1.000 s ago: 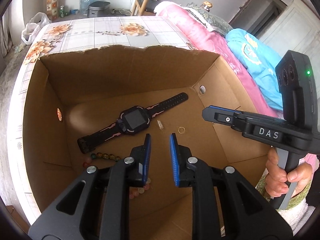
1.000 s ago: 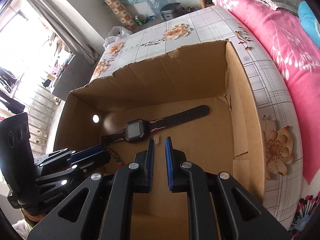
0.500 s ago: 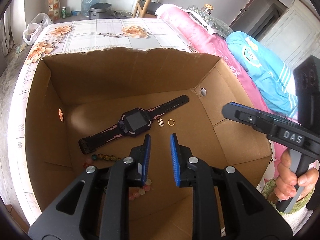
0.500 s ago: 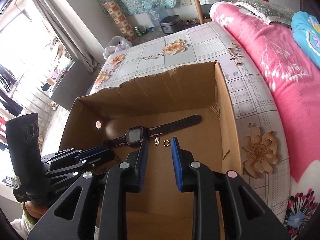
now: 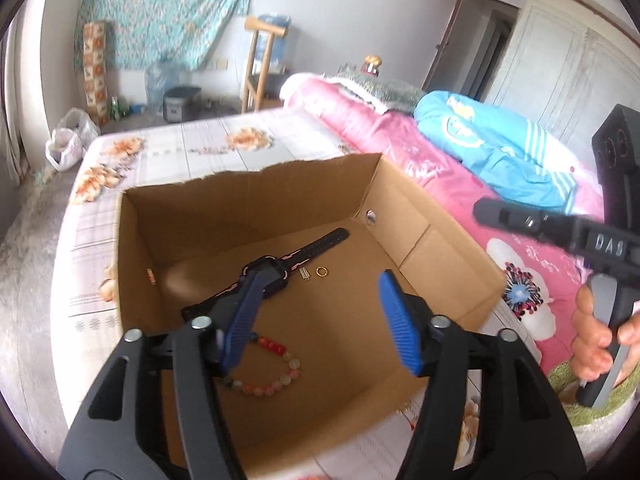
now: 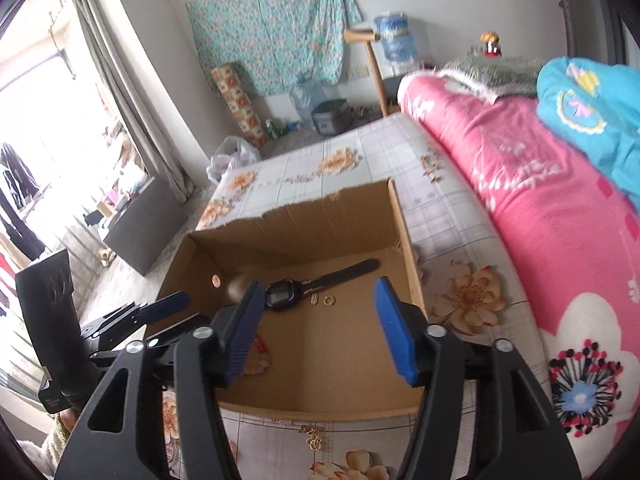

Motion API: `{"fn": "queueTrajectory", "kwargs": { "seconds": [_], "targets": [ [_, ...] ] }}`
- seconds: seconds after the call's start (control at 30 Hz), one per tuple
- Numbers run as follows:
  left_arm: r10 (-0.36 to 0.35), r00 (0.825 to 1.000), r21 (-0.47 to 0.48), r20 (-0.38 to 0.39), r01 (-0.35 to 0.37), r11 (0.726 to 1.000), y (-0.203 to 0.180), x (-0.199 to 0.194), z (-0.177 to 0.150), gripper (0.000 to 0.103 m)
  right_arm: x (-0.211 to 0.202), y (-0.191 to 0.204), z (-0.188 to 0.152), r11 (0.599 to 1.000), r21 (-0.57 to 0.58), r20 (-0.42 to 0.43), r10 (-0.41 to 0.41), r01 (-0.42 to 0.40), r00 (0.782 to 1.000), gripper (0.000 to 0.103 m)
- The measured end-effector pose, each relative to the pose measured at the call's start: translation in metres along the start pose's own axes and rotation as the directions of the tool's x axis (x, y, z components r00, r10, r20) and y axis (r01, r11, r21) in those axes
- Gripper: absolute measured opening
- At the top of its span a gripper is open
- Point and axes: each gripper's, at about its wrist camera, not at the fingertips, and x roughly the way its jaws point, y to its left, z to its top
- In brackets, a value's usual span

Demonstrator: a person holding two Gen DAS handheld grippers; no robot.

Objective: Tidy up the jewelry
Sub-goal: 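Withdraw both tools from the box back over the sheet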

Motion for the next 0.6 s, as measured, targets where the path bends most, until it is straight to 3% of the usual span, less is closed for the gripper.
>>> {"fn": "queueTrajectory", "kwargs": {
  "seconds": [0.33,0.6],
  "targets": [
    [0.036,0.998,-0.014,0.05,-0.035,0.999,-0.01,-0.05,-0.027,0.074,-0.046,0.02,-0.018,0.995,-0.079,0.092,-0.045,0.053,0.995,0.08],
    [0.043,0.999,0.013,0.022,-0.043,0.999,-0.021,-0.053,-0.054,0.077,-0.058,0.022,-0.035,0.986,-0.116,0.053,-0.118,0.123,0.992,0.092]
  ]
}}
